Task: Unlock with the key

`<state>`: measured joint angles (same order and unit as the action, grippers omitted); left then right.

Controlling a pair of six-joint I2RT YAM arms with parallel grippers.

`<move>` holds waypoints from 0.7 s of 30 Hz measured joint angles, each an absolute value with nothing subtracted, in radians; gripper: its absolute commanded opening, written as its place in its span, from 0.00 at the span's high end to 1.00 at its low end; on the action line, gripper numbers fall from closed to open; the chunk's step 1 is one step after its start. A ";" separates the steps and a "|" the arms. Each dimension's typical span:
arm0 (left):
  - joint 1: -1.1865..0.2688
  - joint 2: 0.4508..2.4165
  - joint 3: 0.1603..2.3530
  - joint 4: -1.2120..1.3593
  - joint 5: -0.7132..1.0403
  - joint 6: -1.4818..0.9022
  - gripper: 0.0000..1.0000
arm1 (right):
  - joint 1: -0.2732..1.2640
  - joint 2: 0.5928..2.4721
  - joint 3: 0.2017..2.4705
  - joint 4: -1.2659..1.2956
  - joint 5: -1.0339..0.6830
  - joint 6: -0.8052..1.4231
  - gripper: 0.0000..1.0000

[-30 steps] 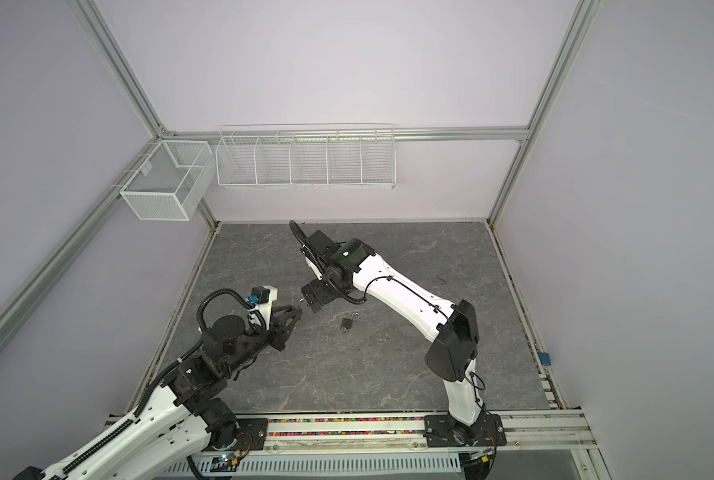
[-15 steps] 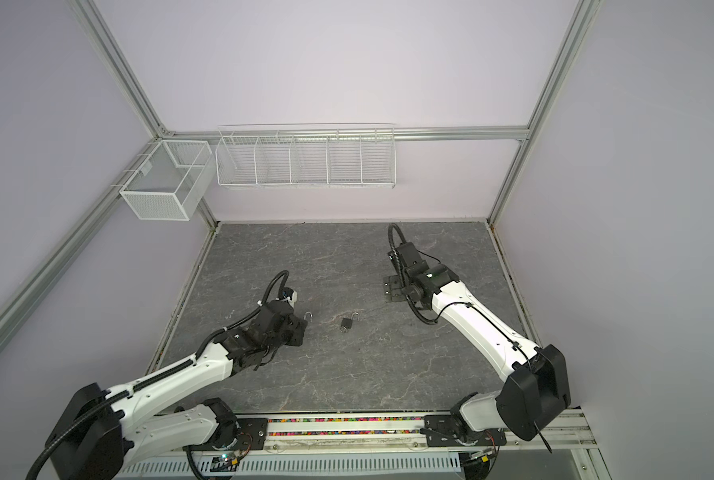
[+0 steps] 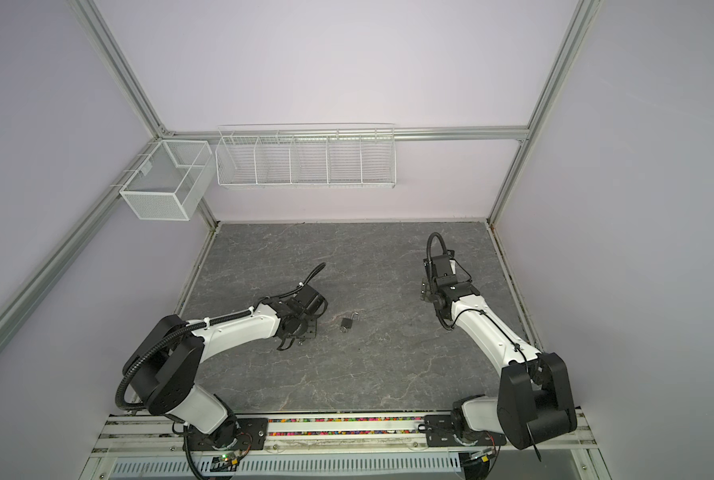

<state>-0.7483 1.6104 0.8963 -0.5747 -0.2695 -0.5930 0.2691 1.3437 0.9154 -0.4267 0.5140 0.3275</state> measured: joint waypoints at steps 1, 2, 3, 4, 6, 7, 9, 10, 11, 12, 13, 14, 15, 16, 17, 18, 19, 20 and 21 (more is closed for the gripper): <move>-0.748 1.610 0.896 -0.581 -0.270 -0.593 0.51 | 0.260 1.344 0.908 -0.401 0.521 0.317 0.11; -0.748 1.610 0.897 -0.587 -0.270 -0.596 0.38 | 0.248 1.343 0.896 -0.371 0.527 0.308 0.11; -0.748 1.608 0.899 -0.592 -0.271 -0.601 0.29 | 0.236 1.343 0.881 -0.344 0.530 0.300 0.11; -0.746 1.604 0.900 -0.596 -0.271 -0.604 0.20 | 0.213 1.343 0.859 -0.312 0.531 0.287 0.11; -0.737 1.577 0.900 -0.610 -0.272 -0.611 0.13 | 0.166 1.343 0.818 -0.258 0.536 0.268 0.11; -0.725 1.546 0.900 -0.616 -0.275 -0.613 0.11 | 0.134 1.346 0.792 -0.217 0.535 0.255 0.11; -0.674 1.457 0.899 -0.619 -0.285 -0.613 0.09 | 0.084 1.367 0.748 -0.125 0.530 0.235 0.11; -0.623 1.395 0.899 -0.611 -0.300 -0.609 0.09 | 0.062 1.384 0.727 -0.076 0.524 0.228 0.11; -0.559 1.335 0.897 -0.589 -0.318 -0.598 0.08 | 0.041 1.407 0.703 -0.015 0.514 0.220 0.11; -0.498 1.287 0.888 -0.554 -0.345 -0.583 0.07 | 0.027 1.425 0.683 0.031 0.505 0.214 0.11; -0.419 1.231 0.867 -0.495 -0.384 -0.557 0.06 | 0.013 1.445 0.659 0.086 0.489 0.205 0.11; -0.342 1.184 0.838 -0.432 -0.423 -0.529 0.06 | 0.003 1.462 0.639 0.137 0.472 0.196 0.11; -0.278 1.153 0.804 -0.368 -0.460 -0.493 0.06 | -0.002 1.475 0.621 0.182 0.455 0.184 0.11; -0.218 1.131 0.760 -0.295 -0.498 -0.450 0.05 | -0.005 1.490 0.603 0.233 0.437 0.169 0.11; -0.175 1.122 0.714 -0.223 -0.523 -0.406 0.03 | -0.006 1.502 0.596 0.267 0.414 0.156 0.11; -0.146 1.126 0.669 -0.154 -0.535 -0.367 0.02 | -0.006 1.510 0.593 0.297 0.395 0.146 0.11; -0.124 1.142 0.618 -0.072 -0.535 -0.325 0.02 | -0.006 1.513 0.586 0.335 0.372 0.133 0.11; -0.108 1.168 0.570 0.019 -0.526 -0.284 0.02 | -0.005 1.509 0.563 0.399 0.348 0.116 0.11; -0.097 1.202 0.530 0.101 -0.515 -0.252 0.01 | -0.002 1.504 0.535 0.462 0.328 0.102 0.11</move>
